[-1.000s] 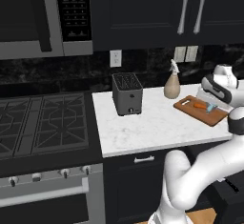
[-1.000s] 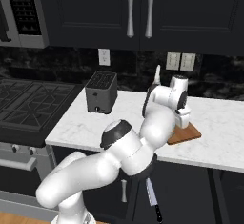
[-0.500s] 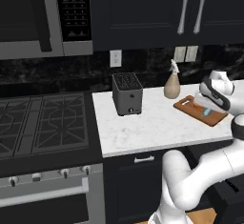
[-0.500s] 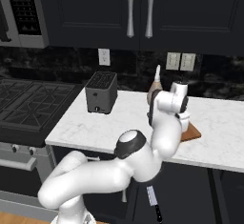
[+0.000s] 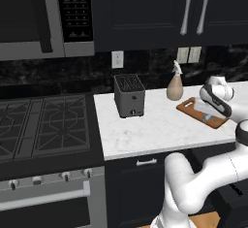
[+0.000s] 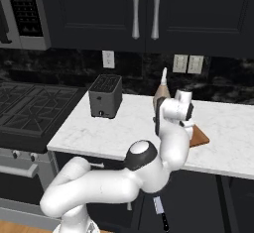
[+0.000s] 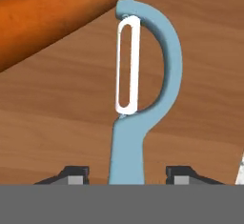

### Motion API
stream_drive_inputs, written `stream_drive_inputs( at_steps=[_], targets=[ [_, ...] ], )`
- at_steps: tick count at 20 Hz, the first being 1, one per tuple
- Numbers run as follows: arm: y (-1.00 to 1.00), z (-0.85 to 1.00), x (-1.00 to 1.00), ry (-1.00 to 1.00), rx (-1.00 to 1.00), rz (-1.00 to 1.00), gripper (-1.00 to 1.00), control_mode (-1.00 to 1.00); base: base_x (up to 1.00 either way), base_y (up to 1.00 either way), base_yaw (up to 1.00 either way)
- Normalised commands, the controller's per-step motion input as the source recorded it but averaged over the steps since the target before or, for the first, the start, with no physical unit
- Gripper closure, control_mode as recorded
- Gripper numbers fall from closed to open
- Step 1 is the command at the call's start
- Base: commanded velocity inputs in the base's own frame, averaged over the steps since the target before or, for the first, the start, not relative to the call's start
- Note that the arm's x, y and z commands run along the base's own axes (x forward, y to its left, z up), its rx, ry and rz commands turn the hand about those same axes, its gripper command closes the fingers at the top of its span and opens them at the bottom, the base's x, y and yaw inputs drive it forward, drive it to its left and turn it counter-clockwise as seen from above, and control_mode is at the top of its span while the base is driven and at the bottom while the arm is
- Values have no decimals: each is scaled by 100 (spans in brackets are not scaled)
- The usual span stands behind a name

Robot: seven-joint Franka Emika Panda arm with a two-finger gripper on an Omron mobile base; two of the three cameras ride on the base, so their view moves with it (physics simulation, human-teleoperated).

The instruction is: Place the appropriate cutting tool for cutting the carrot skin on the cutting board.

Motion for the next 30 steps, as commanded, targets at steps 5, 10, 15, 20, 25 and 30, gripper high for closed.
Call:
stream_drive_inputs(
  at_steps=[5,10,15,20,25,30],
  targets=[
    [23,39,-57,8,-2,0,-100,-100,0,0,0],
    [60,49,-72,3,-8,0,-100,-100,0,0,0],
    [74,27,-77,0,-9,0,-100,-100,0,0,0],
    [78,16,-82,0,-8,0,-100,-100,0,0,0],
    [83,13,-82,0,-9,0,-100,-100,0,0,0],
    [91,14,-77,-2,-11,2,-100,-100,0,0,0]
  ],
)
